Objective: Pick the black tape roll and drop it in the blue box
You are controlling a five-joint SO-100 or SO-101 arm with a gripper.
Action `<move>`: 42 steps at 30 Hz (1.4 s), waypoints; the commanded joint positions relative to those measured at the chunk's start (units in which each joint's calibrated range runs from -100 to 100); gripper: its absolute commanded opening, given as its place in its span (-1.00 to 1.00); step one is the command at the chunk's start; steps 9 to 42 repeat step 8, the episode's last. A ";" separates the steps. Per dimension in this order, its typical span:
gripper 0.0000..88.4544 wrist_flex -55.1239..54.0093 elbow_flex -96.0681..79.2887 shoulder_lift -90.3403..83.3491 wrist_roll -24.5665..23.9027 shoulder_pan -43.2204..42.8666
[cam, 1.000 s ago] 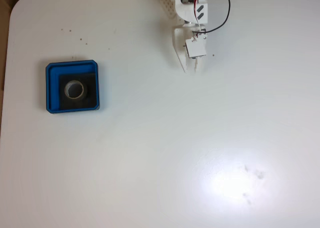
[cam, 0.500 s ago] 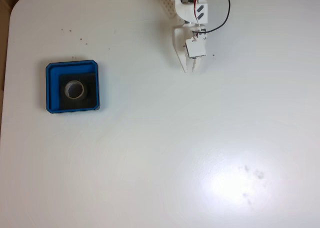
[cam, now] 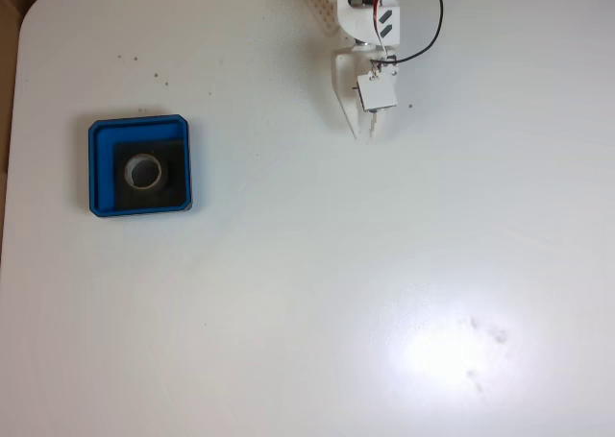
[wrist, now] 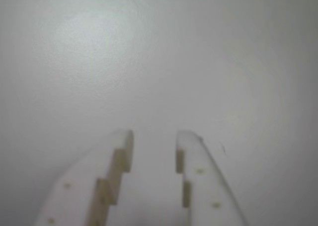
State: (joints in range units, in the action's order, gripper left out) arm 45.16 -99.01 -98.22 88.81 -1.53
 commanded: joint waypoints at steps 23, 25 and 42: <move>-0.95 -0.44 -0.81 -0.44 0.15 0.21; -0.95 -0.44 -0.81 -0.44 0.15 0.21; -0.95 -0.44 -0.81 -0.44 0.15 0.21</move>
